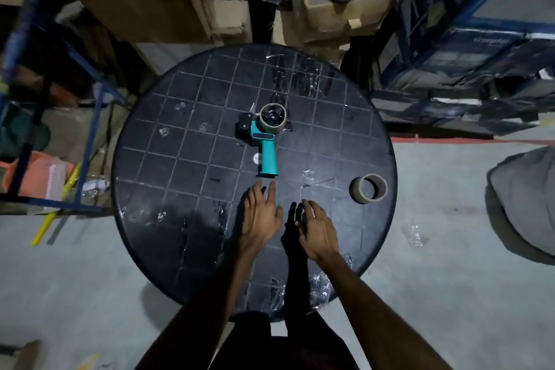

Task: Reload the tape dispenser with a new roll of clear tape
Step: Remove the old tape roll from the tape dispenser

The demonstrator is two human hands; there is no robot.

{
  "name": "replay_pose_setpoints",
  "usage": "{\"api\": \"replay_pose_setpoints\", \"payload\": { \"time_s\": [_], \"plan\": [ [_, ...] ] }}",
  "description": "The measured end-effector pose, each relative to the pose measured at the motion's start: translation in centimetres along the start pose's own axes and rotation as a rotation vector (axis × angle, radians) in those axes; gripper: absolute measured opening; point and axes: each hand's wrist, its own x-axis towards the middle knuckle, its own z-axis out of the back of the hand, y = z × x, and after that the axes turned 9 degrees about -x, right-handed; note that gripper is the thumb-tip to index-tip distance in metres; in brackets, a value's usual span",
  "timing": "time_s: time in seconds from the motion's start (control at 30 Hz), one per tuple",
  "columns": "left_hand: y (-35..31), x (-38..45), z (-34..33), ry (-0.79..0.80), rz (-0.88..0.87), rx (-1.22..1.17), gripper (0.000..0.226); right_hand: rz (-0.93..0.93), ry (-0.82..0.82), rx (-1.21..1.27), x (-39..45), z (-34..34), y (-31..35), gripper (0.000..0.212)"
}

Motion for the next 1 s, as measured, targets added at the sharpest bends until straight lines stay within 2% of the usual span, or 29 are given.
{"api": "replay_pose_setpoints", "payload": {
  "time_s": [0.13, 0.27, 0.37, 0.47, 0.63, 1.0],
  "plan": [
    [-0.6, 4.5, 0.8, -0.115, 0.147, -0.149, 0.072, -0.034, -0.015, -0.011, 1.9, 1.6, 0.5, 0.069],
    [-0.9, 8.4, 0.5, -0.157, 0.292, -0.280, 0.076, -0.034, 0.016, -0.025, 3.1, 1.7, 0.8, 0.071],
    [-1.0, 9.4, 0.4, -0.170, 0.329, -0.347, 0.065, -0.036, 0.015, -0.039, 3.6, 1.3, 1.2, 0.070],
    [-0.4, 9.3, 0.4, -0.164, 0.318, -0.380, 0.060, -0.020, 0.001, -0.029, 3.5, 0.8, 1.5, 0.069],
    [1.2, 7.0, 0.5, -0.058, 0.300, -0.329, 0.054, 0.001, -0.003, -0.031, 2.5, 0.7, 1.5, 0.073],
    [4.7, -5.7, -1.4, 0.126, 0.189, -0.059, 0.056, 0.015, 0.044, -0.069, -3.1, -0.2, 0.5, 0.079]
  ]
}}
